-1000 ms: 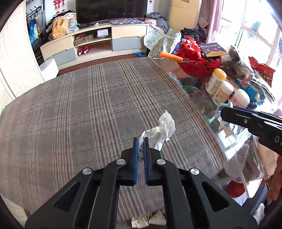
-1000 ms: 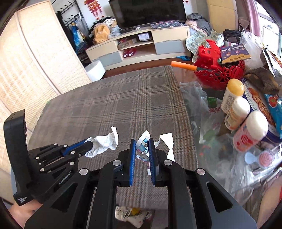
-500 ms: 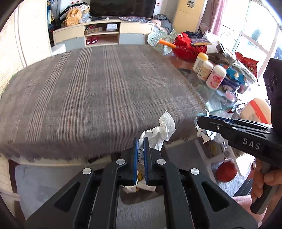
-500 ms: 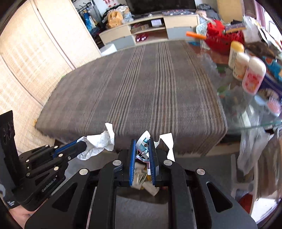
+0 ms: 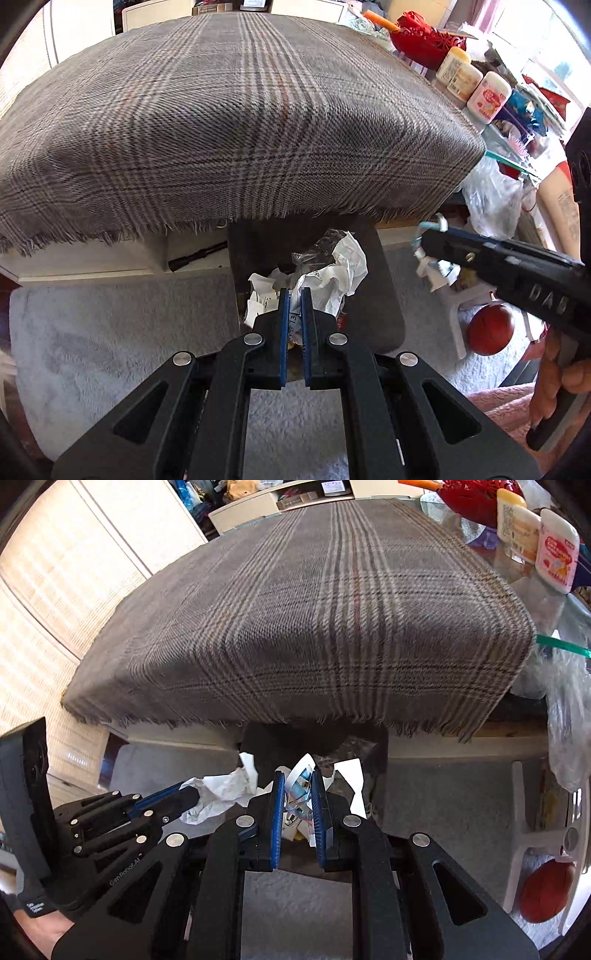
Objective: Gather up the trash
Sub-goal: 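Open both grippers to drop the items into the black bin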
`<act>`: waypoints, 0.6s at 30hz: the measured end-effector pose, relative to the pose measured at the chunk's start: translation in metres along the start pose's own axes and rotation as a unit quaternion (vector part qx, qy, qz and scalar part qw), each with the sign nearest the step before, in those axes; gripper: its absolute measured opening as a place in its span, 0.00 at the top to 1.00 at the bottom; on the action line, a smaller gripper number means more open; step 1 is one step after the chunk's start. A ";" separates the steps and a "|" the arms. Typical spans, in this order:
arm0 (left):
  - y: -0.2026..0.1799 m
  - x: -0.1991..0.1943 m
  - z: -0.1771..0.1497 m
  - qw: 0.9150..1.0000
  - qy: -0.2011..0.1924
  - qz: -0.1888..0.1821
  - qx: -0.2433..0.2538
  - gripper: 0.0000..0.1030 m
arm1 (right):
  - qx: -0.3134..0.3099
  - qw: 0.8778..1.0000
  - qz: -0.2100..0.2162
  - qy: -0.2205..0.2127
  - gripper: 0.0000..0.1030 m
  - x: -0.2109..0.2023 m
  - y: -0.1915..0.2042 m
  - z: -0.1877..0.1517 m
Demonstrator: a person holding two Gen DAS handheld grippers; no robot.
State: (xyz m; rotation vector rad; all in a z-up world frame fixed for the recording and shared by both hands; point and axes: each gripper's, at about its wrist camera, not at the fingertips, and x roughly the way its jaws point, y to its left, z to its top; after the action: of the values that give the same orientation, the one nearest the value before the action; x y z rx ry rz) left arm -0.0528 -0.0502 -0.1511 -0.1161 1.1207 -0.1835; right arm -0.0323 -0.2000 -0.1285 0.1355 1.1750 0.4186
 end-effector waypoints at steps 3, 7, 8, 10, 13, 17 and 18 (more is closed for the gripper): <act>0.001 0.012 -0.004 1.000 0.010 -0.001 -0.003 0.95 | 0.002 1.000 0.005 0.004 0.83 0.014 0.000 -0.005; 0.000 0.028 -0.009 1.000 0.028 -0.007 -0.005 0.95 | 0.021 0.999 0.003 0.027 0.82 0.028 -0.006 -0.007; -0.001 0.030 -0.009 1.000 0.030 -0.007 -0.002 0.95 | 0.024 0.999 0.001 0.029 0.82 0.028 -0.007 -0.006; -0.003 0.035 -0.009 0.999 0.034 -0.009 0.004 0.95 | 0.042 0.999 0.008 0.016 0.82 0.030 -0.011 -0.003; -0.004 0.042 -0.005 0.999 0.039 -0.012 0.006 0.94 | 0.054 0.998 0.013 0.018 0.81 0.031 -0.014 0.003; -0.007 0.044 0.000 0.999 0.038 -0.005 0.008 0.85 | 0.061 0.998 0.013 0.017 0.77 0.033 -0.017 0.007; -0.007 0.043 0.001 0.999 0.037 -0.005 0.007 0.79 | 0.065 0.998 0.015 0.016 0.76 0.032 -0.018 0.008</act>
State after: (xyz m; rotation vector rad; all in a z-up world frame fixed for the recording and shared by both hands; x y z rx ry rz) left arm -0.0341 -0.0657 -0.1873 -0.1037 1.1931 -0.2052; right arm -0.0103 -0.2033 -0.1588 0.2604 1.2337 0.3718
